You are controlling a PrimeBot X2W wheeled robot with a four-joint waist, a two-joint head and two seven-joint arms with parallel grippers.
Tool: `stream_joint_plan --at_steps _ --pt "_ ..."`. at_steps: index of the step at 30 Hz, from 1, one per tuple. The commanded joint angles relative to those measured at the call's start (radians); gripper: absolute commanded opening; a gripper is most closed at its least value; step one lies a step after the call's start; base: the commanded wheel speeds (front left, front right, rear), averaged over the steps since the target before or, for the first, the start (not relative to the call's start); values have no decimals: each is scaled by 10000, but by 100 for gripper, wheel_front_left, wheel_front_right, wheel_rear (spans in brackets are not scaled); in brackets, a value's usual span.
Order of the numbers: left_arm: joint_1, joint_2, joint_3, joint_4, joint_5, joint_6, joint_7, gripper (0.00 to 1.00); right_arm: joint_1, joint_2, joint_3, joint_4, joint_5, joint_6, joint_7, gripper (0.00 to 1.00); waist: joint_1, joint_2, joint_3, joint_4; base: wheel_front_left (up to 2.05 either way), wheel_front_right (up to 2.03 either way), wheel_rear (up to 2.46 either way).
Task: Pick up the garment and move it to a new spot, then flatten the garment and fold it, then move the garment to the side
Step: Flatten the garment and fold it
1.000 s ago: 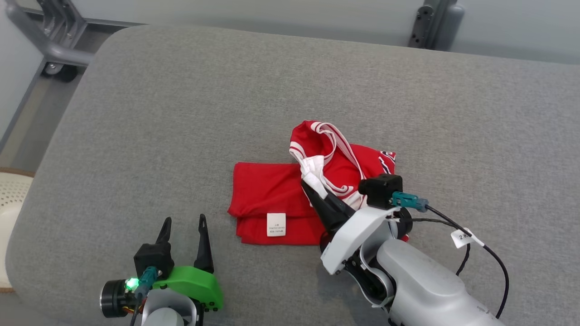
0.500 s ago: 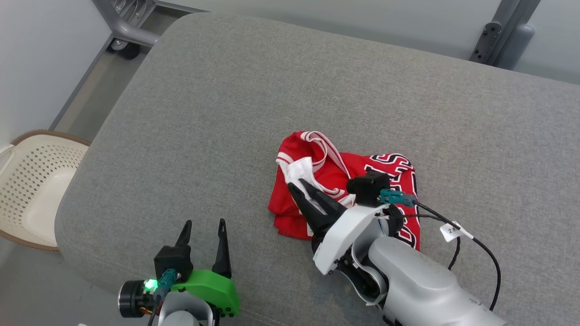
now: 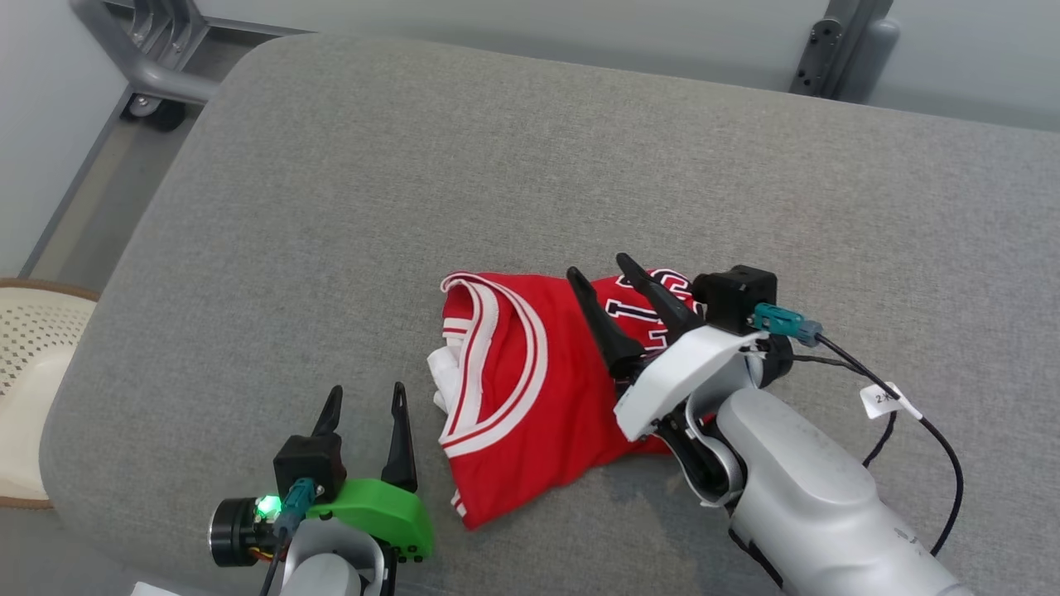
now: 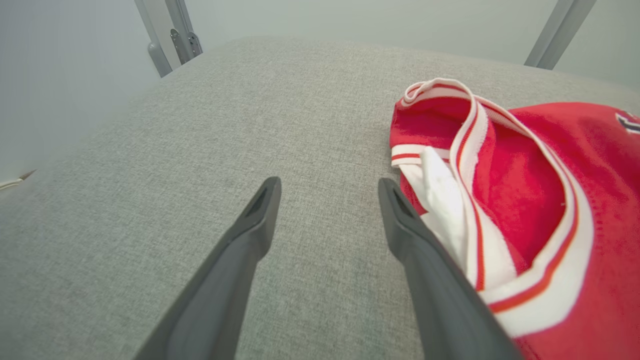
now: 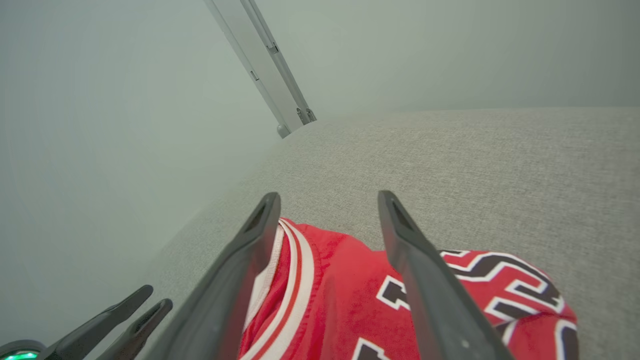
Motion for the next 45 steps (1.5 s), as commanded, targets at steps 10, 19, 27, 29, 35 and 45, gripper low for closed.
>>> stream_joint_plan --at_steps 10,19,27,29,35,45 --pt "-169 30 437 -4 290 -32 1 100 1103 -32 -2827 -404 -2193 1 2 100 0 0 -58 -1093 0 0 0" --pt "46 31 1030 5 552 -119 1 100 2216 -30 -4496 -892 -3175 1 2 100 0 0 -333 -1906 0 0 0" --pt "376 33 1596 -39 775 -211 1 100 2943 -33 -5069 -1126 -3605 -1 2 100 0 0 -637 -2533 0 0 0" --pt "489 31 1717 -28 831 -223 1 100 3110 -33 -5225 -1164 -3689 -1 2 100 0 0 -731 -2656 0 0 0" --pt "832 34 2161 -89 994 -287 1 100 3504 -34 -5330 -1242 -3667 -1 2 100 0 0 -1048 -3123 0 0 0" --pt "1428 33 2685 -210 1144 -359 1 100 3930 -34 -5407 -1420 -4213 -1 2 100 0 0 -1545 -3702 0 0 0"
